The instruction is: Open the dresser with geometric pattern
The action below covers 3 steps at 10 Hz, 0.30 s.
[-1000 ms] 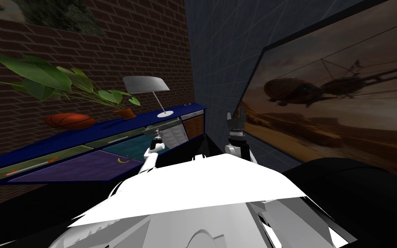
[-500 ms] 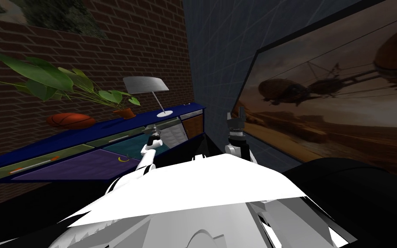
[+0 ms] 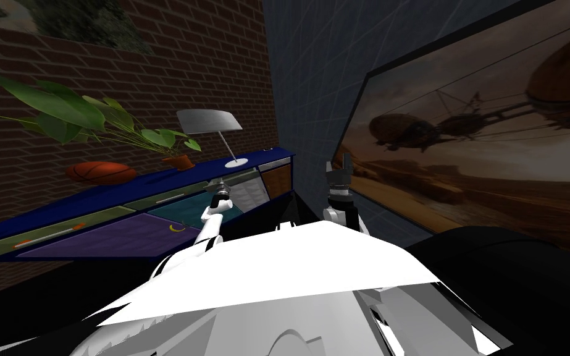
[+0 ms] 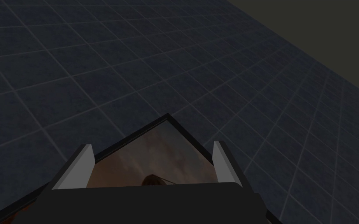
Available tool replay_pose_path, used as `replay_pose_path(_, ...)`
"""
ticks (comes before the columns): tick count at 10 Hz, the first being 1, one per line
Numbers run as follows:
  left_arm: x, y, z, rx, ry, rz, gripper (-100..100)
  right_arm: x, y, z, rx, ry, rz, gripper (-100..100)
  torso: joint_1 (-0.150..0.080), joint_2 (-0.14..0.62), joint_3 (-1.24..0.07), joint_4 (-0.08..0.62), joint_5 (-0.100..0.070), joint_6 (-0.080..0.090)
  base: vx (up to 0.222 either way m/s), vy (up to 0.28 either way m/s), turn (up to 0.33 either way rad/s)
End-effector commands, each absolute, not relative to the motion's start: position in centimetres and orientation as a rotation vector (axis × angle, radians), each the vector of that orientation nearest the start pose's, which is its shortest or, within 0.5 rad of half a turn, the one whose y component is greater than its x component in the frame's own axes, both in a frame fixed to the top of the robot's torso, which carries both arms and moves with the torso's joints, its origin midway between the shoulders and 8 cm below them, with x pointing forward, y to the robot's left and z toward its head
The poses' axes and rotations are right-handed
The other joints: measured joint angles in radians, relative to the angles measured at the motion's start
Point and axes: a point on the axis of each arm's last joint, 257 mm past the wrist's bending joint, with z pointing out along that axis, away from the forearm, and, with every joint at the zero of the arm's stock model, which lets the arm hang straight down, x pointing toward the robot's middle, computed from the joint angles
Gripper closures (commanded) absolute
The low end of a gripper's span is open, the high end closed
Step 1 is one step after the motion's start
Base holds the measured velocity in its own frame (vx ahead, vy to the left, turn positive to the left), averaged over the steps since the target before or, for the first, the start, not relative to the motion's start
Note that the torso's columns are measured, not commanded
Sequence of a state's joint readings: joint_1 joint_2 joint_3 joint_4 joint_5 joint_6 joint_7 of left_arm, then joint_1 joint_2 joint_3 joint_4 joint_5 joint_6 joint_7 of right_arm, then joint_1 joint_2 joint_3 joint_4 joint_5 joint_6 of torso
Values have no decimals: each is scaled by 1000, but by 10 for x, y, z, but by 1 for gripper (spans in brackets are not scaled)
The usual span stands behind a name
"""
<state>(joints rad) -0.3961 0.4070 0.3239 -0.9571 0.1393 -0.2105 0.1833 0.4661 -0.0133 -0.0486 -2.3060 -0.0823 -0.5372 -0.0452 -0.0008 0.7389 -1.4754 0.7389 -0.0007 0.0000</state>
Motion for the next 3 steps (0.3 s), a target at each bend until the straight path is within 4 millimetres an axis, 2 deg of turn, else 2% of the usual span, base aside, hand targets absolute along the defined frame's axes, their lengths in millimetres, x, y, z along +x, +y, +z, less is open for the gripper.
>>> replay_pose_path(1, 607, 507, -169, -1297, 863, -1045, 0, 329, -297, 55, 630, 492, 1382, 0, 0, 0, 0, 0, 0, 0, 0, 0, 0)
replay_pose_path(3, 607, 507, -169, -1297, 863, -1044, 0, 329, -297, 55, 630, 492, 1382, 0, 0, 0, 0, 0, 0, 0, 0, 0, 0)
